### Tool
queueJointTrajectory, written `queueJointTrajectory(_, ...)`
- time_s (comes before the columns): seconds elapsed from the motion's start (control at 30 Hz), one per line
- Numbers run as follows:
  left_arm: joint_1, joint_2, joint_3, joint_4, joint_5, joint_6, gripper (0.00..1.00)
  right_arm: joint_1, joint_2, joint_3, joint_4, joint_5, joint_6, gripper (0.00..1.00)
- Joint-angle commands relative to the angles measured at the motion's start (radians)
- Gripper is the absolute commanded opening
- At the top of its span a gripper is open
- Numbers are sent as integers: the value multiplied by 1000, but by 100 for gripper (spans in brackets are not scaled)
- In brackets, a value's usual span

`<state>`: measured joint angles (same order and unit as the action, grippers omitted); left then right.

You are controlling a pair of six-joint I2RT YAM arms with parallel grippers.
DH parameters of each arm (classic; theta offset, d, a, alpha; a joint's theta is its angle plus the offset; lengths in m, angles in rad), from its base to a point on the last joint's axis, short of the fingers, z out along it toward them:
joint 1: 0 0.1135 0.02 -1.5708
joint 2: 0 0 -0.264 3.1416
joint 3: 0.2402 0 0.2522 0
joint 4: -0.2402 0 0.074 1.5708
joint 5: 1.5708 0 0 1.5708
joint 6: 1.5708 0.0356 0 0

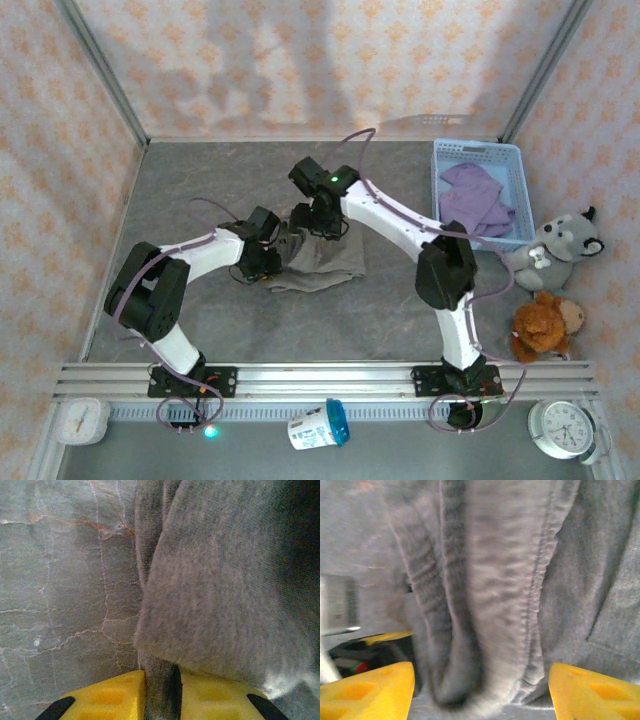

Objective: Fold and stack the mixed laundry pile

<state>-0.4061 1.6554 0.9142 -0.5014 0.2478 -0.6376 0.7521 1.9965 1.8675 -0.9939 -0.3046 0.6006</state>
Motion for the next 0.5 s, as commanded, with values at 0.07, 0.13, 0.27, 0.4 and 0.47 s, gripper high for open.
queueJointTrajectory(0.07,11,-31,-5,-72,-47,25,23,-82,-188,-143,83,-5,14,70)
queueJointTrajectory(0.13,16,-65,23,-116,-54,47,27,-109,-216,-186,66,22,-1,70)
queueJointTrajectory(0.27,18,-148,104,-187,-50,84,47,-135,-272,-265,45,103,-46,70)
queueJointTrajectory(0.4,19,-186,173,-156,36,80,62,-166,-307,-330,48,124,-54,70)
queueJointTrajectory(0.47,11,-179,198,-98,80,67,64,-179,-323,-363,65,119,-56,70)
